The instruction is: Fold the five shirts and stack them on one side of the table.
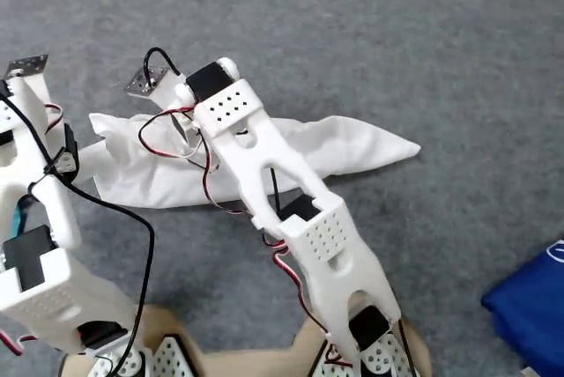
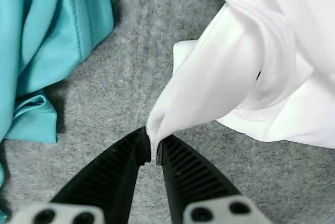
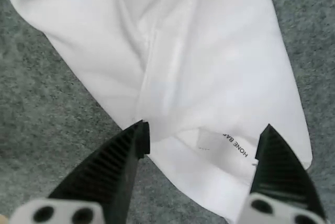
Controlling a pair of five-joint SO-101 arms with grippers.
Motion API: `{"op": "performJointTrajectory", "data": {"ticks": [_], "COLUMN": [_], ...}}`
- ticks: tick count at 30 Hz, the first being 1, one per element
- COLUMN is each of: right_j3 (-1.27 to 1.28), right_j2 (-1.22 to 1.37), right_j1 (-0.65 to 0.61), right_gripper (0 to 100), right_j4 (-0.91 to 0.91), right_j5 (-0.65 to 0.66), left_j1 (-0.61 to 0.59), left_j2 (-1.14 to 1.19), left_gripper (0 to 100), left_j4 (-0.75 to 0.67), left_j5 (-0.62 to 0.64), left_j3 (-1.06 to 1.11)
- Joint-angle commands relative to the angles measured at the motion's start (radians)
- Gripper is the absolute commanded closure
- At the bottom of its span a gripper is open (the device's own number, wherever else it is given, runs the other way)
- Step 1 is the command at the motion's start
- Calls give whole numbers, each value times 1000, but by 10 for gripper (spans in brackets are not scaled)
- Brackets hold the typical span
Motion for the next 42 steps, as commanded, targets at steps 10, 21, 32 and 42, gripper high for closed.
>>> {"op": "performJointTrajectory", "data": {"ticks": [10, 21, 32, 42], "right_j3": [15, 54, 56, 193], "right_j2": [-150, -185, -323, -394], "right_j1": [-38, -41, 51, 33], "right_gripper": [680, 680, 680, 680], "right_j4": [18, 18, 18, 17], "right_j5": [-9, -9, -5, 48], "left_j1": [6, 5, 5, 12], "left_j2": [-42, -42, -50, -50], "left_gripper": [981, 981, 981, 981], "left_j4": [-2, -2, -5, -2], "left_j5": [3, 3, 3, 58], "left_j3": [-3, -2, 83, 77]}}
